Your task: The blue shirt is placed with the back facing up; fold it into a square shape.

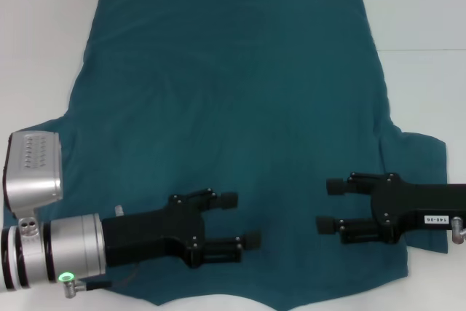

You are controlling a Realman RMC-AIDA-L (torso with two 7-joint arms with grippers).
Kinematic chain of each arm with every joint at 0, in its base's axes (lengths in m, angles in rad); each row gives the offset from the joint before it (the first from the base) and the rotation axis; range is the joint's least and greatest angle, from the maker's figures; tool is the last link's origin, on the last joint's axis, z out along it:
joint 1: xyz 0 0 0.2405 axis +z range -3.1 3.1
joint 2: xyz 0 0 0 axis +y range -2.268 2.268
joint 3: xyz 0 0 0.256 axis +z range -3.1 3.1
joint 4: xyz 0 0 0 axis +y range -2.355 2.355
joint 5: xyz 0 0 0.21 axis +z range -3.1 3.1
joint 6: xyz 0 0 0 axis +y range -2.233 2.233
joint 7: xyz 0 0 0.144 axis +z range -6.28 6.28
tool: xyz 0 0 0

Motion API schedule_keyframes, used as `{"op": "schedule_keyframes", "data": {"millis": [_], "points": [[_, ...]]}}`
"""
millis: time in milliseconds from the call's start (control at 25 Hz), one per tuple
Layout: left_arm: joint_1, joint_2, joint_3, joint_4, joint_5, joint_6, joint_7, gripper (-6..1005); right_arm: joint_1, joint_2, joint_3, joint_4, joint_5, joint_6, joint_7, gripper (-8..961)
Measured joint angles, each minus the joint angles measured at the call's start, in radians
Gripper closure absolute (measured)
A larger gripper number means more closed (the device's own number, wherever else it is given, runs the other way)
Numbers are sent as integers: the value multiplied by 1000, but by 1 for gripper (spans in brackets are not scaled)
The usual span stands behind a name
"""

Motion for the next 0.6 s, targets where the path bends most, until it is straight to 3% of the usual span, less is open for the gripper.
{"op": "schedule_keyframes", "data": {"millis": [160, 600], "points": [[0, 1, -50, 0, -1, -37, -34, 127, 0, 1, 1, 0, 1, 0, 0, 57], [1, 6, -347, 11, -3, -190, -120, 126, -3, 3, 6, 1, 2, 0, 0, 57]]}}
